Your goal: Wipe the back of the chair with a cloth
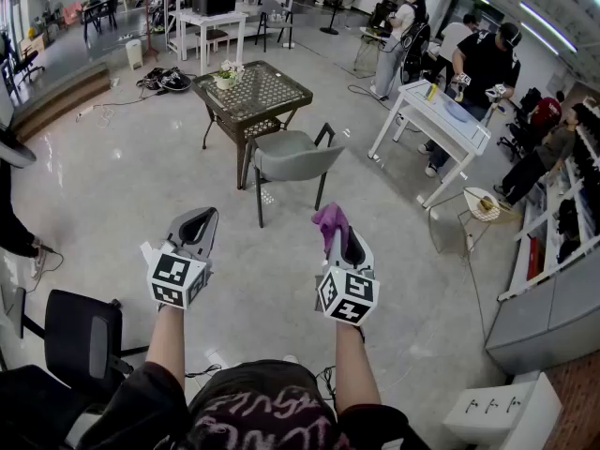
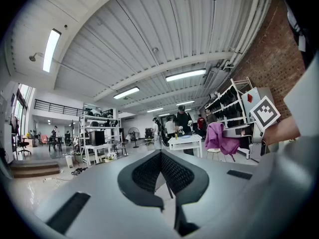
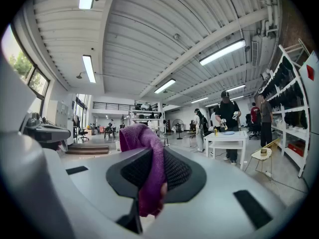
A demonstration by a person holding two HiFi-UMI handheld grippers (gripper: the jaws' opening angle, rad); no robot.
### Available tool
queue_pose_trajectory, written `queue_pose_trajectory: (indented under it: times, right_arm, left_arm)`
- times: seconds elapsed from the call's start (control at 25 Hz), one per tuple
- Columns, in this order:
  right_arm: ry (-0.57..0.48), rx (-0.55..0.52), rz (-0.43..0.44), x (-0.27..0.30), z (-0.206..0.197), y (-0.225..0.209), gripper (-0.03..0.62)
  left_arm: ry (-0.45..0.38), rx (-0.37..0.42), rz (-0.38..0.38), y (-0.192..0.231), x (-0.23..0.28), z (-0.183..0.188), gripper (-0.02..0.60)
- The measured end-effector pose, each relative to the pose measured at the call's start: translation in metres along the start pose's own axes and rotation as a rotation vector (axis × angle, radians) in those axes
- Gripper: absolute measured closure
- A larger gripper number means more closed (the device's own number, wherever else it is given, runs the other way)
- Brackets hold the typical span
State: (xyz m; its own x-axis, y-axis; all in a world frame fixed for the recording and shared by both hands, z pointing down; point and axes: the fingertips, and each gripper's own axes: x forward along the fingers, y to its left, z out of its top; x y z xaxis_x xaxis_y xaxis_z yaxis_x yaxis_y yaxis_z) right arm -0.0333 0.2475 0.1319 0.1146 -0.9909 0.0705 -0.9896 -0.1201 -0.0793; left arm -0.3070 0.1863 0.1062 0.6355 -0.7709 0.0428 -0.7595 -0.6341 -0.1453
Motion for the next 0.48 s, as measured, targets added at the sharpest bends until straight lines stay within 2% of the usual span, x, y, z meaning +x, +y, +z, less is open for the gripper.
queue_pose_trajectory:
  times: [0.24,0.48]
  right_arm:
    - [0.002,0.004,0.000,0.010,-0.006,0.004,0.520]
    - [-0.010,0.002,0.030,0.032,-0.009,0.002,0.520]
  left_arm:
    - [-0.001,-0.003,0.002,0.007,0.002,-0.006,0.572]
    - [0.012,0.019,-0.012,0.008,0.027,-0.011,0.572]
